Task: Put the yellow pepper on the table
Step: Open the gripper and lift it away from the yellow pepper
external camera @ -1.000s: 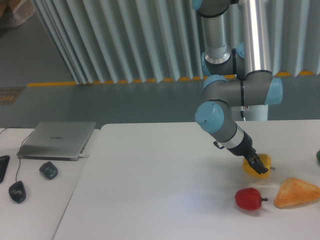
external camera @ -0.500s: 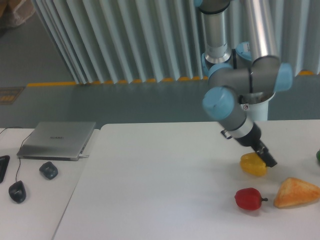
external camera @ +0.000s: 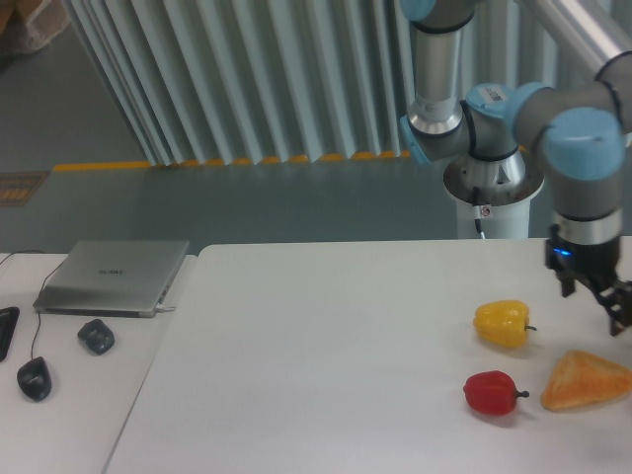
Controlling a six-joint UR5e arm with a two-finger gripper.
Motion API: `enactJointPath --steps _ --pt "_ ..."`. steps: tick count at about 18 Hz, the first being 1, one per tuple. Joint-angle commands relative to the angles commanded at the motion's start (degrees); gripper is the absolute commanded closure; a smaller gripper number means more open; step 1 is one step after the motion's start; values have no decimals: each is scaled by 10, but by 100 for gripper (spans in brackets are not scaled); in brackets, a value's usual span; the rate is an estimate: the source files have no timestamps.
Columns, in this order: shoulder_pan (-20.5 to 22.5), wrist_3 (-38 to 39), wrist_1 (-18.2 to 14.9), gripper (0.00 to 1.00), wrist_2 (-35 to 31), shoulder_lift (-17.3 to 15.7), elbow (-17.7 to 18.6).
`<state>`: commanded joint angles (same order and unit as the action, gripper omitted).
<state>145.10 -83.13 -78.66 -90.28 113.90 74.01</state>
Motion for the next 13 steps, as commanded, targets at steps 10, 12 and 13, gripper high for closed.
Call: enactJointPath --steps 10,12,13 --pt "10 -64 4 0 9 7 -8" --pt "10 -64 4 0 8 7 -6" --pt "10 -64 5 0 8 7 -6"
